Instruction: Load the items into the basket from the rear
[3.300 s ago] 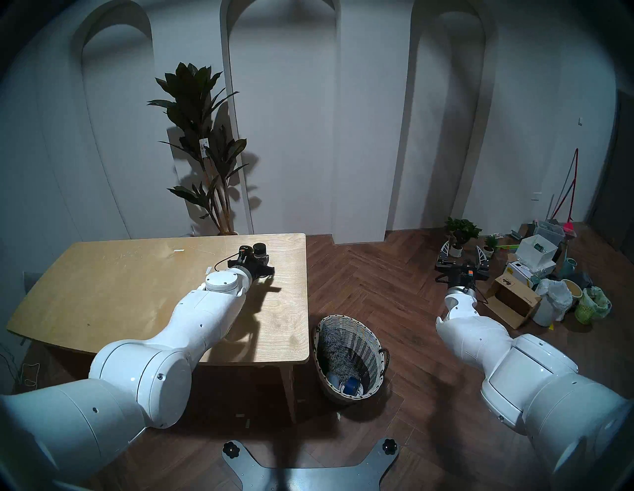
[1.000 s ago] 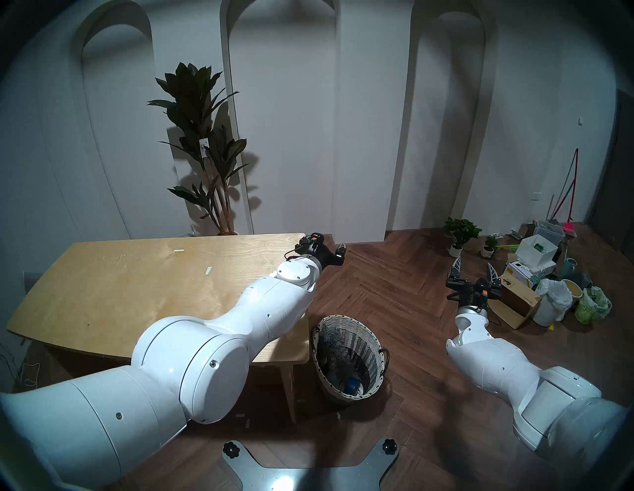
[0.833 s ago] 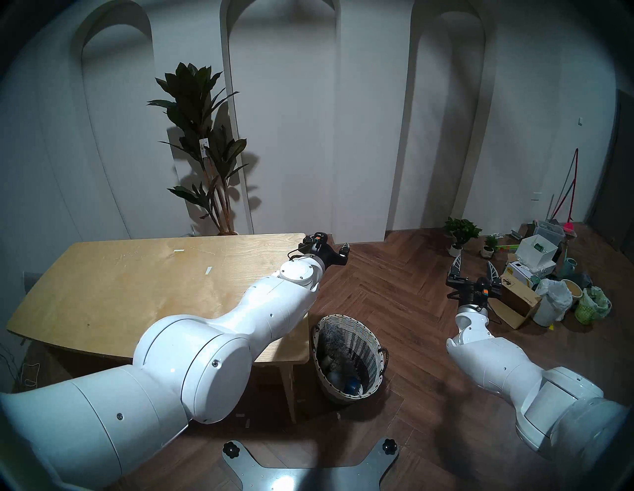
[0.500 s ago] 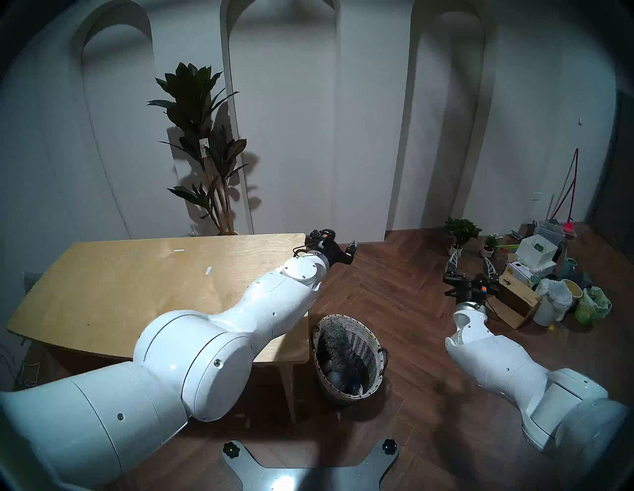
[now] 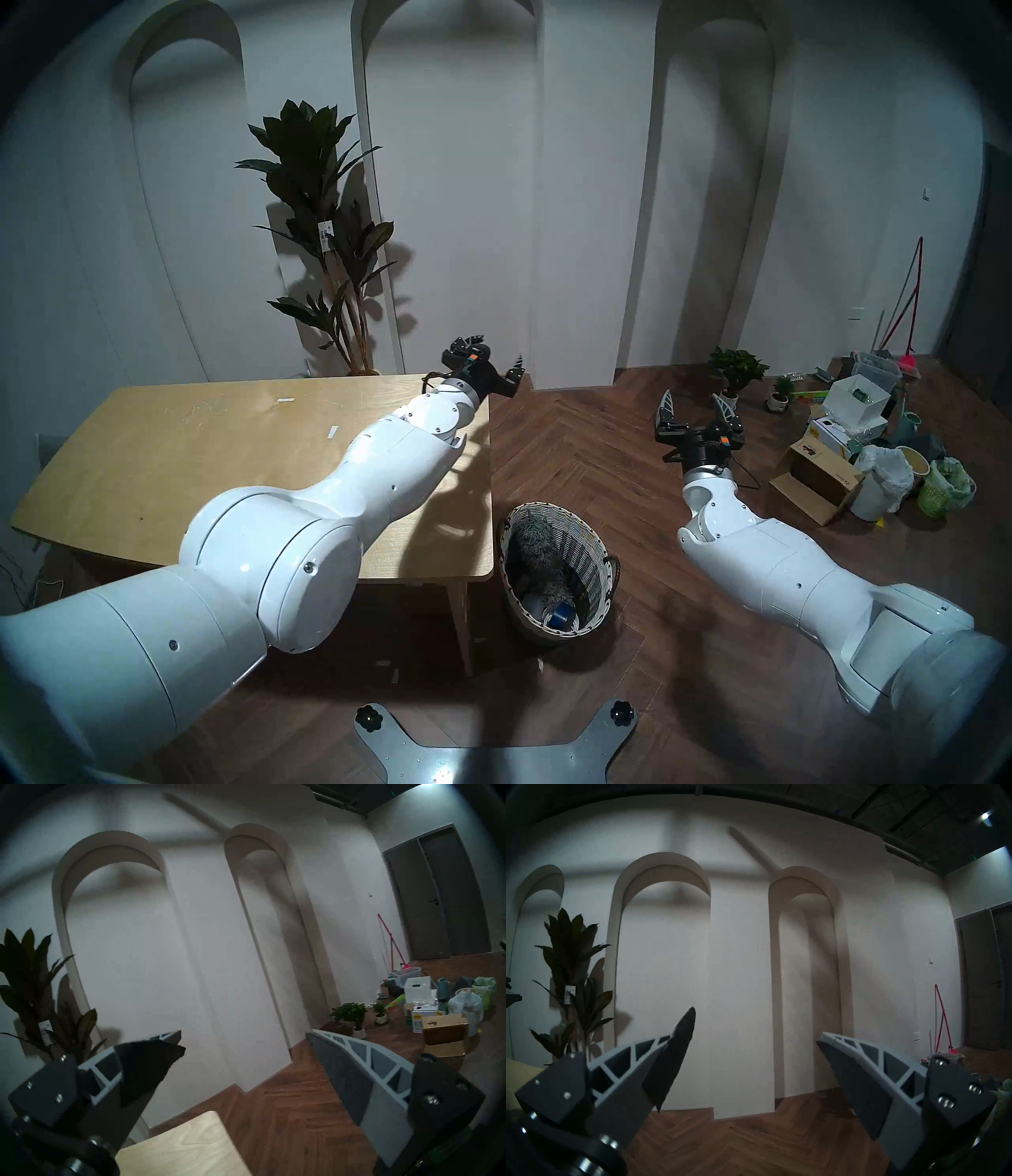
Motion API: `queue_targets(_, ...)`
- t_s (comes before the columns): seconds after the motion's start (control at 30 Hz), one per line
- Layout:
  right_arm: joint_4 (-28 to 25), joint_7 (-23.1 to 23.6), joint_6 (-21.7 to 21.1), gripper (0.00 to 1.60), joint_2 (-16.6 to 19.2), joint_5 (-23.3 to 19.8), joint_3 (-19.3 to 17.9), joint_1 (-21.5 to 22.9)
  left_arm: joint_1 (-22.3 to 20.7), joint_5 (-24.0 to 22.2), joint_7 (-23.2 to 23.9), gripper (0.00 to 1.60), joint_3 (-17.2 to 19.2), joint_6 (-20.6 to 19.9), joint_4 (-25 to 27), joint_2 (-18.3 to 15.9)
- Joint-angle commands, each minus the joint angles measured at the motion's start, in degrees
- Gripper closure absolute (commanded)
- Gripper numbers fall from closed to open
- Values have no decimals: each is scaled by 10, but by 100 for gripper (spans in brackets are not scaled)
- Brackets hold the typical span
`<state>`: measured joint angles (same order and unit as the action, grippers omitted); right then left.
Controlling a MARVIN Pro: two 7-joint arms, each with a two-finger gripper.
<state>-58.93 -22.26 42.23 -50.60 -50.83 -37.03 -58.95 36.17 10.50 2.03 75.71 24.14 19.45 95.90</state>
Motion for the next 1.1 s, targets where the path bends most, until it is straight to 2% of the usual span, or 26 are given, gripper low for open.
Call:
queue_targets(0.0,-47,-1,-19,0,-20,5,0,32,-4,-13,-20,0,26,15,26,-57)
queue_targets(0.23,-75,-4,-45,0,-44,6,4,46,13,-28,-29,0,50,31,42,-78)
queue_targets(0.67,-100,-16,-91,0,-96,17,20,62,53,-29,-2,0,40,54,61,-76)
queue_targets(1.07,-106,-40,-136,0,-132,21,38,79,57,-39,-5,0,54,84,105,-123)
